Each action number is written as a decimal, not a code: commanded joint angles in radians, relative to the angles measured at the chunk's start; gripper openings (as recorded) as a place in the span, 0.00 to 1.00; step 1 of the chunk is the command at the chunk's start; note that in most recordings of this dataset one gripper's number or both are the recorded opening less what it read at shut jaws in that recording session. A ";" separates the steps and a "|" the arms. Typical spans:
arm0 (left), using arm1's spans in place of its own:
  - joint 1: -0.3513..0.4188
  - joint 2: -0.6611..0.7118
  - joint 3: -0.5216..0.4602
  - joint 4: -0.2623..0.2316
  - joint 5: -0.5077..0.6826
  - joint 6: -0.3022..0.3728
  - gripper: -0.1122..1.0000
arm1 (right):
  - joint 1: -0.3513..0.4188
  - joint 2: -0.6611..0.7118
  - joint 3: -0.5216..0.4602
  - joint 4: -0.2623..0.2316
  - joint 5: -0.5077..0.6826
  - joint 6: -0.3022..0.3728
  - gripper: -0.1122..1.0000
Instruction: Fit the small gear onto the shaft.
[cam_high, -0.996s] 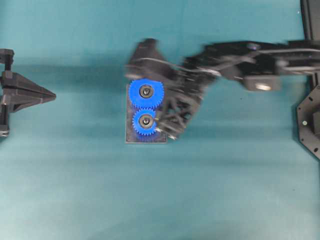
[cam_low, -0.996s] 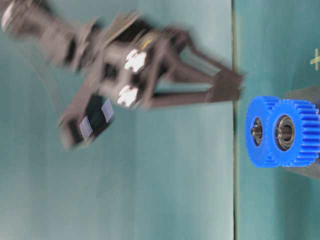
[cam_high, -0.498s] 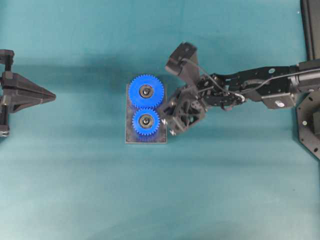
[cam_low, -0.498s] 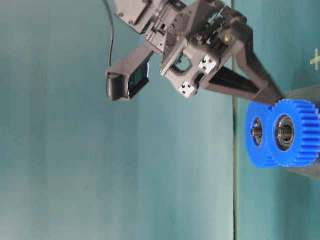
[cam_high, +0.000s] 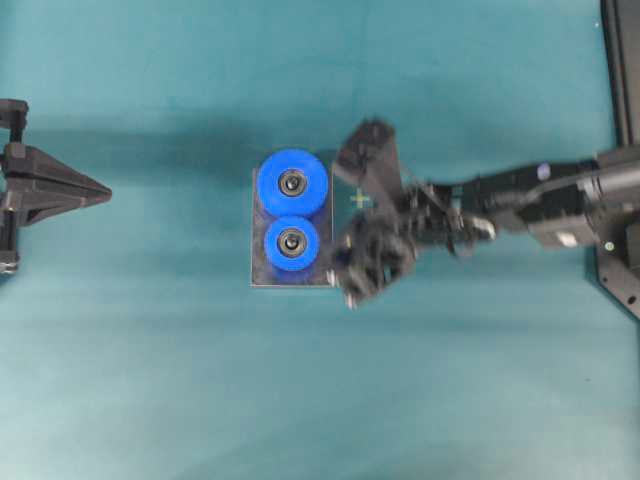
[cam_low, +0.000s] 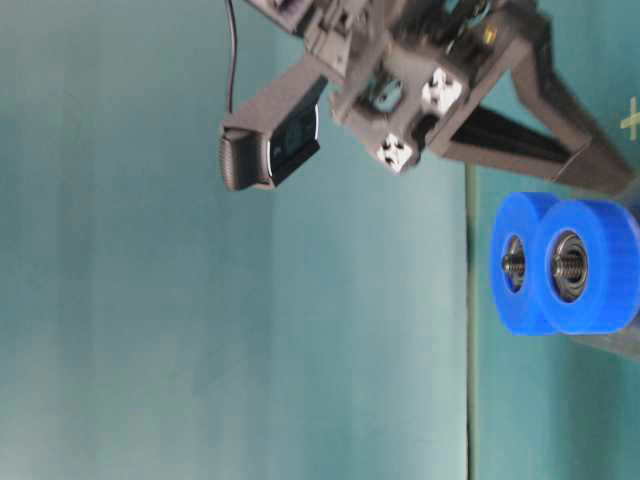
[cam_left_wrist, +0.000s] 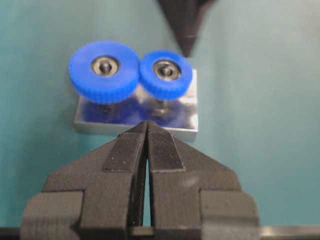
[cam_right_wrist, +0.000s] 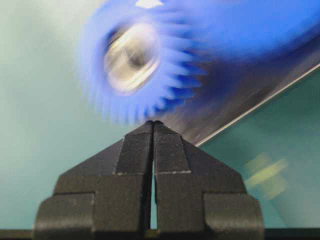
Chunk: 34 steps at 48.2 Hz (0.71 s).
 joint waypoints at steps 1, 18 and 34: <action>-0.002 0.005 -0.020 0.003 -0.005 0.000 0.10 | 0.032 -0.049 -0.015 0.000 -0.003 0.028 0.10; -0.002 0.006 -0.025 0.002 -0.005 -0.002 0.10 | -0.044 -0.089 -0.017 -0.021 -0.140 0.028 0.10; -0.002 0.005 -0.023 0.003 -0.005 -0.002 0.10 | -0.107 0.003 -0.058 -0.023 -0.204 0.028 0.10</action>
